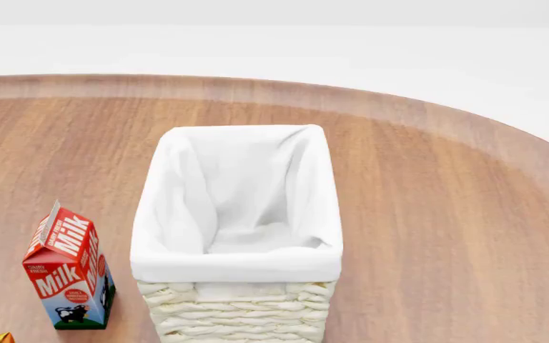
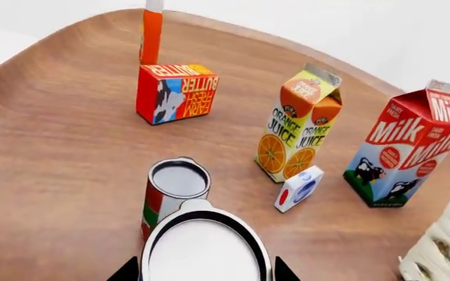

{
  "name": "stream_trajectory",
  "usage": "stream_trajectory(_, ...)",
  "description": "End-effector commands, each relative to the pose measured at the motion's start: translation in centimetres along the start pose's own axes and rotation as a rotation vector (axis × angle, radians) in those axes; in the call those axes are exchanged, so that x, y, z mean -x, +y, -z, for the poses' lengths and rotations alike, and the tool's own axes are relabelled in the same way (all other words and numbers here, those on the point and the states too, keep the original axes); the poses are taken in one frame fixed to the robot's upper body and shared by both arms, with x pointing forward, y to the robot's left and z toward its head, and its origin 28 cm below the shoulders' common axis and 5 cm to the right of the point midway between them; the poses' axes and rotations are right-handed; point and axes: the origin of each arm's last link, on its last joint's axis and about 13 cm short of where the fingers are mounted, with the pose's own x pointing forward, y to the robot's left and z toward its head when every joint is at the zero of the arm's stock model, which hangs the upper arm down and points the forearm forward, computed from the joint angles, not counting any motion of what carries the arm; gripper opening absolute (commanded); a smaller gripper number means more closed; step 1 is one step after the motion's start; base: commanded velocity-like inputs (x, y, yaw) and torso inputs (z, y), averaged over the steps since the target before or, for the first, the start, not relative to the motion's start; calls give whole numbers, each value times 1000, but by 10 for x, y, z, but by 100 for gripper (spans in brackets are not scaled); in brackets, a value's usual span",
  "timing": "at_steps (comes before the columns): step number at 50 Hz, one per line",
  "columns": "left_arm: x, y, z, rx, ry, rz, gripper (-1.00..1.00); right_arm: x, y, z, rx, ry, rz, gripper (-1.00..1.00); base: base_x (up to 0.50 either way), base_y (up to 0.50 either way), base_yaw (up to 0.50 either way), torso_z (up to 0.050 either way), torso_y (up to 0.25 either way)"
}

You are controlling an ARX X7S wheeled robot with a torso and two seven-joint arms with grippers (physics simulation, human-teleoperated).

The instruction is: Pick up the alphabet soup, and put it in the basket.

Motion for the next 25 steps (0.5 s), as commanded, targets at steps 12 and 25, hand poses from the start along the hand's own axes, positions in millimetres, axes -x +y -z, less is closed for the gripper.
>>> stream_trajectory(12,-1,1,1,1,-2,-4,100,21,-1,-36,27,-308,100,-100,0,0,0,0,0)
stream_trajectory(25,0,0,0,0,-2,-2,100,35,-3,-50,7,-480,178,-100,0,0,0,0,0)
